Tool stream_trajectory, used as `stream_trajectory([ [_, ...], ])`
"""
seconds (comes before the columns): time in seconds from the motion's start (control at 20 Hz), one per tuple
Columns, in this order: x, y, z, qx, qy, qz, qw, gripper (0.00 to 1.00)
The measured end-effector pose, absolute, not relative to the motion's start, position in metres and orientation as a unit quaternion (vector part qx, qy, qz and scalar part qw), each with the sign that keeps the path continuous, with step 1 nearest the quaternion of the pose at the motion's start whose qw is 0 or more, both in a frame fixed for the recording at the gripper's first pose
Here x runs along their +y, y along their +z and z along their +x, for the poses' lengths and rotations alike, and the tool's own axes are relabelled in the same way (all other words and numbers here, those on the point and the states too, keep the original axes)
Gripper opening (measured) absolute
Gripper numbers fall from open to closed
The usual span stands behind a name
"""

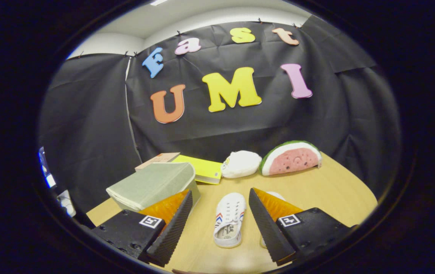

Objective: Open the storage box then place both shoes into the box .Put the left shoe in first, then the right shoe, with the right side of both shoes facing outward in a uniform manner.

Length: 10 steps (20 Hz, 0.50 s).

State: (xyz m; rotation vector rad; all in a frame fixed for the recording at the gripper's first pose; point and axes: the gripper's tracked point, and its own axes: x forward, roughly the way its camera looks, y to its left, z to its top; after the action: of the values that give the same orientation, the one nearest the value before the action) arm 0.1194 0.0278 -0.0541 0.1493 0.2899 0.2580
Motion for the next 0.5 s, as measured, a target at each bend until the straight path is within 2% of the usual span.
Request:
stream_trajectory([
  [0.15,0.058,-0.063,0.140,0.199,0.190,0.133,0.952,0.97],
  [0.5,0.116,-0.069,0.189,0.257,0.302,0.240,0.886,0.97],
])
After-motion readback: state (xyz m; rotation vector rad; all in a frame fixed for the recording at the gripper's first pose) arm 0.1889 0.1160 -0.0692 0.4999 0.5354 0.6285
